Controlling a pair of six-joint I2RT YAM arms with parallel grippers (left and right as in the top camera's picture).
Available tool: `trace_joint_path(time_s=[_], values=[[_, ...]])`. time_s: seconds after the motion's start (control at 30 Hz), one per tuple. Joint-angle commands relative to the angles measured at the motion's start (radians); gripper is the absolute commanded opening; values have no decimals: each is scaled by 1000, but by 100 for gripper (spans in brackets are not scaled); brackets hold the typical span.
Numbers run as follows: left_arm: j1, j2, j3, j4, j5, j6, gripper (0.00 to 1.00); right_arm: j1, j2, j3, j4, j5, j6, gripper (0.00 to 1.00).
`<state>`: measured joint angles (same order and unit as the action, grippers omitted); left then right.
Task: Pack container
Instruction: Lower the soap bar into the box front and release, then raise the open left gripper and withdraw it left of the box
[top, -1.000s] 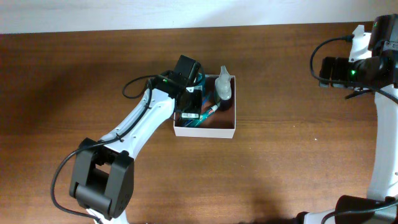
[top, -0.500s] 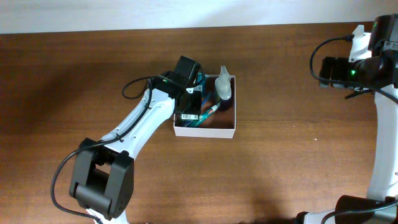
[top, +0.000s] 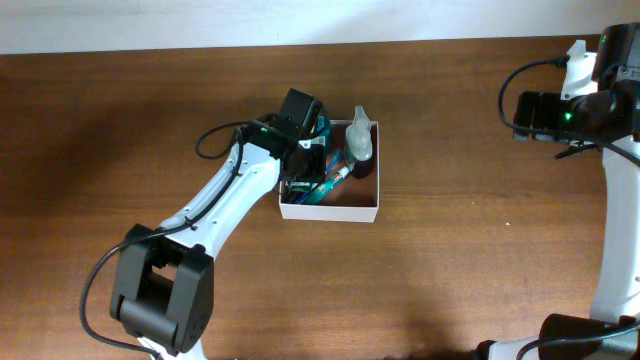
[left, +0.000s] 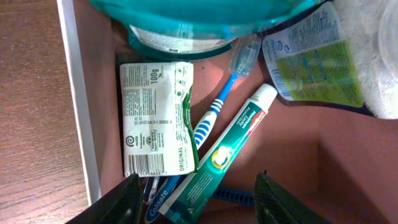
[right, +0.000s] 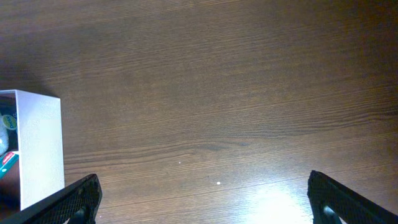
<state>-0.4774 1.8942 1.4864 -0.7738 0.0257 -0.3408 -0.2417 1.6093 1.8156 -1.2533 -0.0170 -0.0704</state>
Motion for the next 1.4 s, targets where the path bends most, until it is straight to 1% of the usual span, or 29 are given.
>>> trace_joint_path(time_s=[0.0,0.37,0.5,0.57,0.63,0.73,0.8,0.87,0.9,0.93,1.13,1.37], values=[[2,-40,-8,3,3,-6,58,-1,2,7,0,-5,8,99],[3,-151,12,5,3,-2,58,-1,2,7,0,-5,8,98],[18,-192,12,12,-39,24,62,-1,2,7,0,-5,8,98],[42,-204,12,10,-105,24,62,-1,2,7,0,-5,8,98],[66,-206,12,7,-111,24,63,-1,2,7,0,-5,8,99],[142,-206,12,-13,-130,24,63,-1,2,7,0,-5,8,99],[207,-206,11,-30,-155,24,67,-1,2,7,0,-5,8,99],[248,-206,11,-48,-177,24,82,-1,2,7,0,-5,8,98],[267,-206,11,-59,-185,24,95,-1,2,7,0,-5,8,99],[286,-206,11,-69,-188,24,99,-1,2,7,0,-5,8,99],[358,-206,11,-76,-188,24,99,-1,2,7,0,-5,8,99],[360,-206,11,-76,-188,24,99,-1,2,7,0,-5,8,99]])
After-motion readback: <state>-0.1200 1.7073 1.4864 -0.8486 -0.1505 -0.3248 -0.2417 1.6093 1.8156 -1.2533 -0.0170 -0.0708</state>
